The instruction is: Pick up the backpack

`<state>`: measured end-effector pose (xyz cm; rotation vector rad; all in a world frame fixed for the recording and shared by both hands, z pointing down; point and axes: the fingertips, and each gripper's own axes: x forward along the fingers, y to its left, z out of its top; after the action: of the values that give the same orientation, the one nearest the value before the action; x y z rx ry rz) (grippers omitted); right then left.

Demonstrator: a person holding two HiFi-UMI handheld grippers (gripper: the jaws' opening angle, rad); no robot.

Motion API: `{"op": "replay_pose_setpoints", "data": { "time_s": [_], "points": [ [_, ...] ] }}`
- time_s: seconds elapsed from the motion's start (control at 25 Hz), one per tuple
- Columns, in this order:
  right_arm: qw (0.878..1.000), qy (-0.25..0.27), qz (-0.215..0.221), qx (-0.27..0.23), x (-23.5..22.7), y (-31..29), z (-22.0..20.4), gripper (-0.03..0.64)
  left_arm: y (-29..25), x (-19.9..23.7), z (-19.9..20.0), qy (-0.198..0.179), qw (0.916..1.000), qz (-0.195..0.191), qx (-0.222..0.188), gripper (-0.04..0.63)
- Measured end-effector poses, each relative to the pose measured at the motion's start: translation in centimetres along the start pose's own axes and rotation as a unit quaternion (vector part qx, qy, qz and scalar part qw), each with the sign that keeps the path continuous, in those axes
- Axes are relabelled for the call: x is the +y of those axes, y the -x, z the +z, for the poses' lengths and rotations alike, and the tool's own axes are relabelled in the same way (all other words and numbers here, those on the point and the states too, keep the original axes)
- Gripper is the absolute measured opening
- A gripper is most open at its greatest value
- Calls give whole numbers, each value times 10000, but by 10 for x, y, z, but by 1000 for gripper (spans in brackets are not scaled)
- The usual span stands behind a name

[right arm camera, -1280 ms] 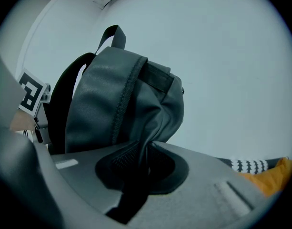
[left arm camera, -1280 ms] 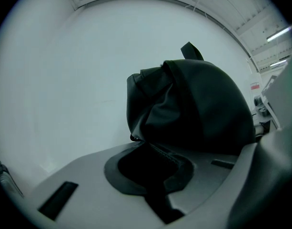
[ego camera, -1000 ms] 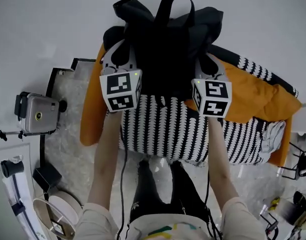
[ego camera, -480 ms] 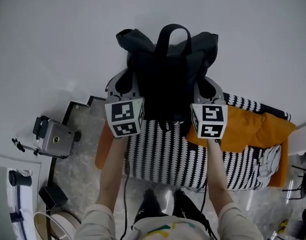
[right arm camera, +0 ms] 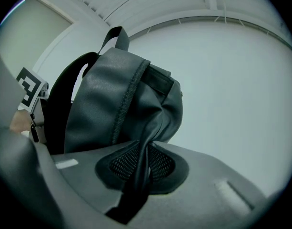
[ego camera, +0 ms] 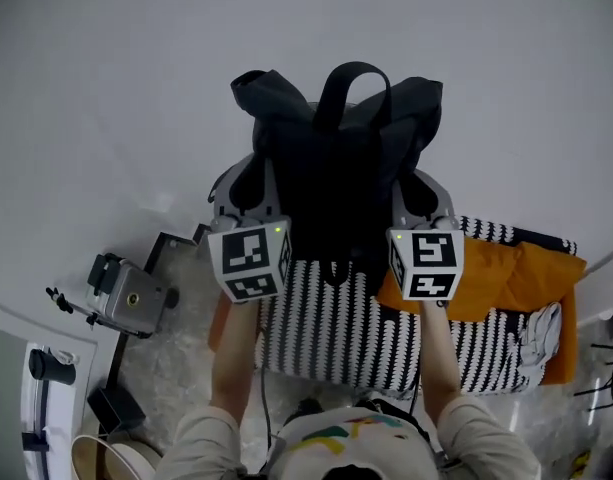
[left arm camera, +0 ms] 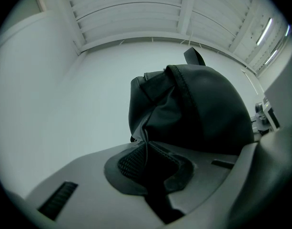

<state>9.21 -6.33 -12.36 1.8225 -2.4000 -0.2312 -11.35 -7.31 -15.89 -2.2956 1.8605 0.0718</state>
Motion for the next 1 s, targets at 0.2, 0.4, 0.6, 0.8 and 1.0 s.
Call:
{"op": "replay_pose_setpoints", "data": {
  "time_s": [0.2, 0.4, 0.6, 0.8, 1.0],
  "points": [
    [9998, 48, -112, -136, -4, 37, 17, 48, 31, -13, 27, -58, 9999, 45, -88, 29],
    [9987, 100, -316, -375, -5, 68, 34, 49, 54, -24, 47, -1, 9993, 24, -363, 29],
    [9977, -16, -380, -563, 6, 105, 29, 51, 89, -34, 52, -24, 9986, 42, -533, 29],
    [9972, -198, -433, -575, 7, 112, 20, 51, 99, -40, 57, -220, 9980, 90, -580, 29],
    [9975, -159, -509, -458, 6, 114, 12, 51, 101, -42, 49, -231, 9985, 77, -493, 29]
  ]
}}
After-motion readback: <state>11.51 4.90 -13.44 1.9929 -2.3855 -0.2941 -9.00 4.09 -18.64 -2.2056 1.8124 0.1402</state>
